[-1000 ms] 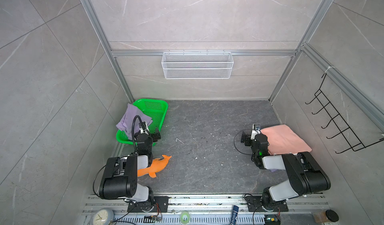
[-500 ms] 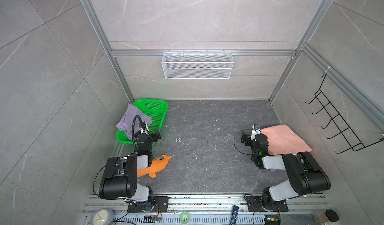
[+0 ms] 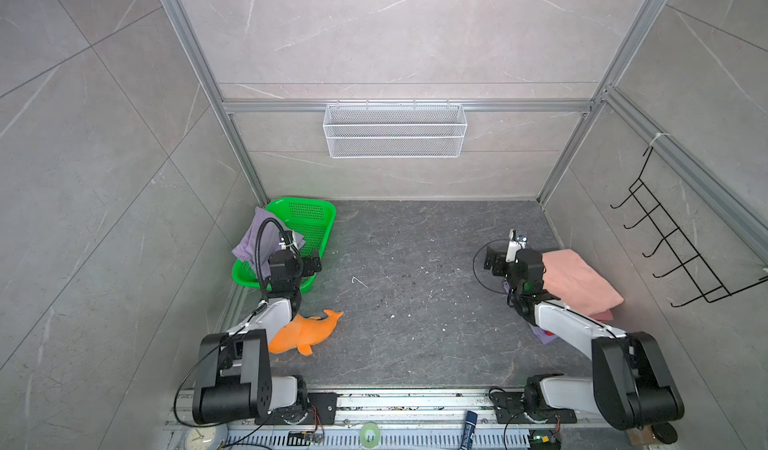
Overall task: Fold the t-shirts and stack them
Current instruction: 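Grasp the lavender t-shirt in the green basket with the left gripper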
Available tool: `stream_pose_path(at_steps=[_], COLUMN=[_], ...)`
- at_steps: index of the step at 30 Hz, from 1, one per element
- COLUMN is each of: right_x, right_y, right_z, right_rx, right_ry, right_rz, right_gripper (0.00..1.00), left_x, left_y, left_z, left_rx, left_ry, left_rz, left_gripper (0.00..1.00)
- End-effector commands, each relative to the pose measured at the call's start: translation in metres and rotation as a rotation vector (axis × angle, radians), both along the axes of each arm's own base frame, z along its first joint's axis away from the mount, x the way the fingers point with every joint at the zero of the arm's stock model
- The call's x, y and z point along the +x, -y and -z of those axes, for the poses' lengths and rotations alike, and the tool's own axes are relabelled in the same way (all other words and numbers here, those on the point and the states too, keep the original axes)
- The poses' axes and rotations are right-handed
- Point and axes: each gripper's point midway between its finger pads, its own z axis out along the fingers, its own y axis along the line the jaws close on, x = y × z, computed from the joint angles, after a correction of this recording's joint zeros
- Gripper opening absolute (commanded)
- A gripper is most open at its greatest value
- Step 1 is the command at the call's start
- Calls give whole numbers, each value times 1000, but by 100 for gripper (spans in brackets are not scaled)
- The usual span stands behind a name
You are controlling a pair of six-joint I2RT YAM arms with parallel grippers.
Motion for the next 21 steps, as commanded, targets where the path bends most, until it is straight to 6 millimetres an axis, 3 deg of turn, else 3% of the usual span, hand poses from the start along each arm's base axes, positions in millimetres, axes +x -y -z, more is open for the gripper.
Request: stream_pose_path(at_steps=[1, 7, 11, 14, 17, 19, 21], right_x=[-7, -2, -6, -17, -26, -19, -15], right_y=[-31, -110, -185, -233, -264, -268, -267], right_z=[-22, -79, -88, -94, -108, -116, -112], right_rx=[154, 401, 613, 610, 565, 610, 587], right_ry=[-53, -92, -188, -209, -169, -150, -220], right_rz=[-55, -152, -261, -317, -371, -347, -300], right_gripper=[100, 99, 99, 100, 100, 100, 99], left_x=[-11, -21, -28, -36, -37, -31, -25], left_y=[17, 54, 92, 113, 129, 138, 136], left_z=[-45, -100, -96, -89, -96, -98, -91], left_rx=[-75, -360, -550, -616, -599, -637, -671], left_ry=[-50, -87, -188, -250, -218, -175, -209], left_rz=[36, 31, -15, -55, 5, 62, 50], left_gripper=[100, 100, 100, 100, 100, 100, 100])
